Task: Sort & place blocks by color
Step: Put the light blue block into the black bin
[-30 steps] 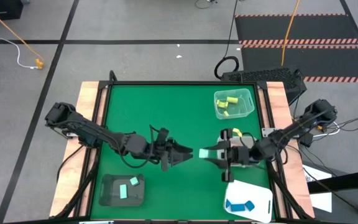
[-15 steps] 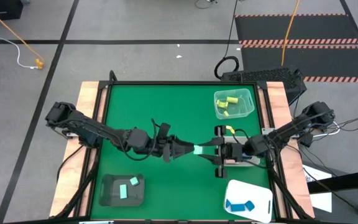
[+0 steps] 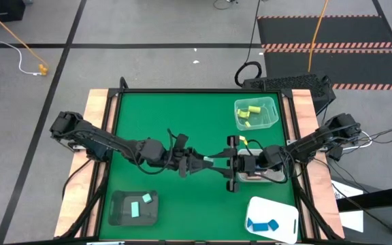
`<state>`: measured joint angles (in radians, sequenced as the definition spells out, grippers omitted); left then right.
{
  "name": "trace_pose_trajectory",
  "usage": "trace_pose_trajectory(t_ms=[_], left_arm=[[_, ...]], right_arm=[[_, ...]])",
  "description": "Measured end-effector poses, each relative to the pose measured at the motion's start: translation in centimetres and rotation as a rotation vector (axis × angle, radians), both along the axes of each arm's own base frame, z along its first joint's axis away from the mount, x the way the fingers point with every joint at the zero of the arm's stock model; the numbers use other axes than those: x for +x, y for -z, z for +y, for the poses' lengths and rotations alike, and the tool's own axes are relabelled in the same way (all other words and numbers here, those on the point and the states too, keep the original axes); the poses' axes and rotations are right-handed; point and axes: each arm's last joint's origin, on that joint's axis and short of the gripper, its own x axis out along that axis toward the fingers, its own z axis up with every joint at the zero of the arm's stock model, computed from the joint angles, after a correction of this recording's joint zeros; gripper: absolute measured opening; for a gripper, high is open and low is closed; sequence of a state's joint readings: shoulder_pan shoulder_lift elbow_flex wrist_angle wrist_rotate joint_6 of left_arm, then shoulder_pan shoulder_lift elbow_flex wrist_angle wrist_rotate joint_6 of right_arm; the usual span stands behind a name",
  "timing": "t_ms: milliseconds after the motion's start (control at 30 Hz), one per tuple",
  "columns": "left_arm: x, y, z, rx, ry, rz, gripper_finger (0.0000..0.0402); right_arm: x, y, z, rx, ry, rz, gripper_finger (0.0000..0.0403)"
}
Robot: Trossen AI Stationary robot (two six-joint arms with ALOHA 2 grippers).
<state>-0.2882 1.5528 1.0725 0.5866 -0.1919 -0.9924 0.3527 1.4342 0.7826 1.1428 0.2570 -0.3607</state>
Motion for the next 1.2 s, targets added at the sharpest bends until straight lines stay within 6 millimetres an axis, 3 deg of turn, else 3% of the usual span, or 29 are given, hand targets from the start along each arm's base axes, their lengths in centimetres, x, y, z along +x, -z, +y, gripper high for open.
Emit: trace_pose_trajectory(t_ms=[333,600,800,1000,1200], left_arm=[[-0.1,-0.2,-0.4,0.133,0.018,-0.047,0.0136],[-0.1,-0.4,-0.3,0.122,0.023,-0.064,0.0142],[-0.1,-0.4,-0.2,0.097,0.021,-0.055,0.0147],[-0.1,-0.2,-0.3,0.111,0.050,-0.031,0.0138],[-0.1,0.7,-0.6,0.132,0.158,0.045,0.0152]], right_arm=[[-0.1,-0.2,0.0,0.003,-0.011,-0.020,0.0108],[-0.2,-0.4,0.2,0.050,-0.027,-0.025,0.0078],[-0.8,-1.0,0.0,0.246,-0.103,-0.020,0.0097],[-2.9,-2.8,-0.4,0.340,-0.155,0.076,0.0137],[-5.5,-3.7,-0.6,0.500,-0.228,0.230,0.0142]])
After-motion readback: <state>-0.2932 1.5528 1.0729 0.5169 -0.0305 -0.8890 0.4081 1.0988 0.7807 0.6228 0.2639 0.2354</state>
